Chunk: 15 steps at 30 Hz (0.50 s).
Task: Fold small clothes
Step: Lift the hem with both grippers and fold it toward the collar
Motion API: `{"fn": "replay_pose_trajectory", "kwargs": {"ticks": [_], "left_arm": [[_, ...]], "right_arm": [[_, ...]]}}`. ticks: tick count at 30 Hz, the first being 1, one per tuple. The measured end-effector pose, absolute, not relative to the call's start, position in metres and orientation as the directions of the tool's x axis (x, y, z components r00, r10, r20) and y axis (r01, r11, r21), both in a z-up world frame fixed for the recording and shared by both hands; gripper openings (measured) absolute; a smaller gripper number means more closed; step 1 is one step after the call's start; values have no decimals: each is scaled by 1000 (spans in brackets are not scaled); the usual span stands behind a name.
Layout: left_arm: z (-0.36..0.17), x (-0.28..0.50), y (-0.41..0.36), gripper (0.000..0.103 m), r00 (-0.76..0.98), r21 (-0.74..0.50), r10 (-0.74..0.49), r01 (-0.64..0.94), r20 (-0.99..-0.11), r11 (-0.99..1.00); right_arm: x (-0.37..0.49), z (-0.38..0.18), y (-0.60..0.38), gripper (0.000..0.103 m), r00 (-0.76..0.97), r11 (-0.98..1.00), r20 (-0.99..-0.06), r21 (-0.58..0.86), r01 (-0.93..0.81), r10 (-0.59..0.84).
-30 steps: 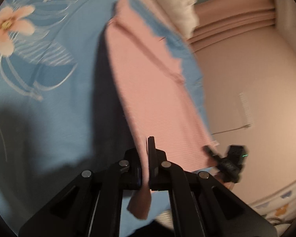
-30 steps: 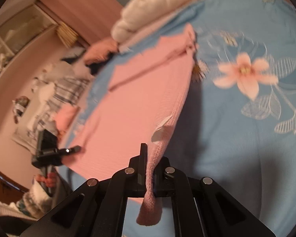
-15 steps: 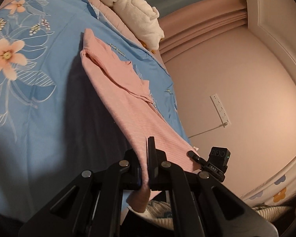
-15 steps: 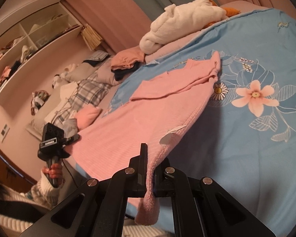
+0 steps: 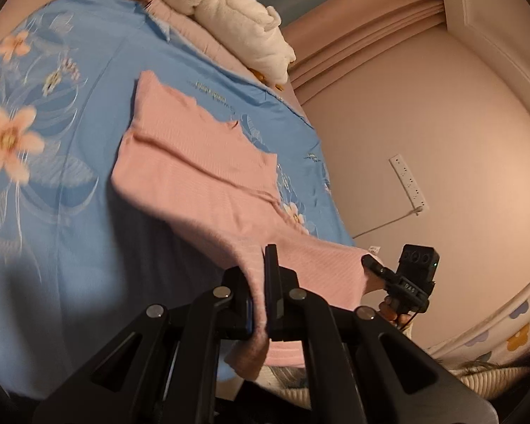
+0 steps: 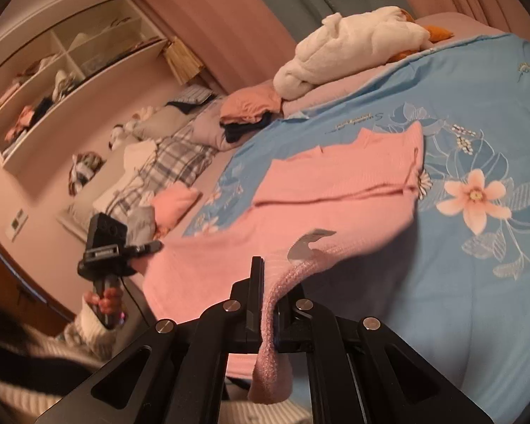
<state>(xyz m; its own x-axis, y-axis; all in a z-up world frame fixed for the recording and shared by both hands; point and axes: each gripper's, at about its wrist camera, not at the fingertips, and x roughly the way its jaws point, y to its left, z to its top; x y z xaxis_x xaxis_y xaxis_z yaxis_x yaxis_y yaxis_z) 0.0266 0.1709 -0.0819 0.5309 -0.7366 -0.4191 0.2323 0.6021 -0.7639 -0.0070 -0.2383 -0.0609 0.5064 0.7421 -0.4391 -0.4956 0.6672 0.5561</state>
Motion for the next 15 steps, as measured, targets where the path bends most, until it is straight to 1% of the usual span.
{"fn": "replay_pose_trajectory", "kwargs": {"ticks": [7,11,15], "left_arm": [[-64,84,179,1,561,-756,-721,237,-406,610],[-70,130,184,1,562,-770,-715,201,-416,606],[-85,171,189,1,555,-777,-701,145,-448,612]], "right_arm": [[44,-44,-234,5,533,676,-426,553,-487,731],[84,-46,-236,5,546,709,-464,556,-433,697],[130,-63,-243,5,549,731,-505,587,-348,666]]}}
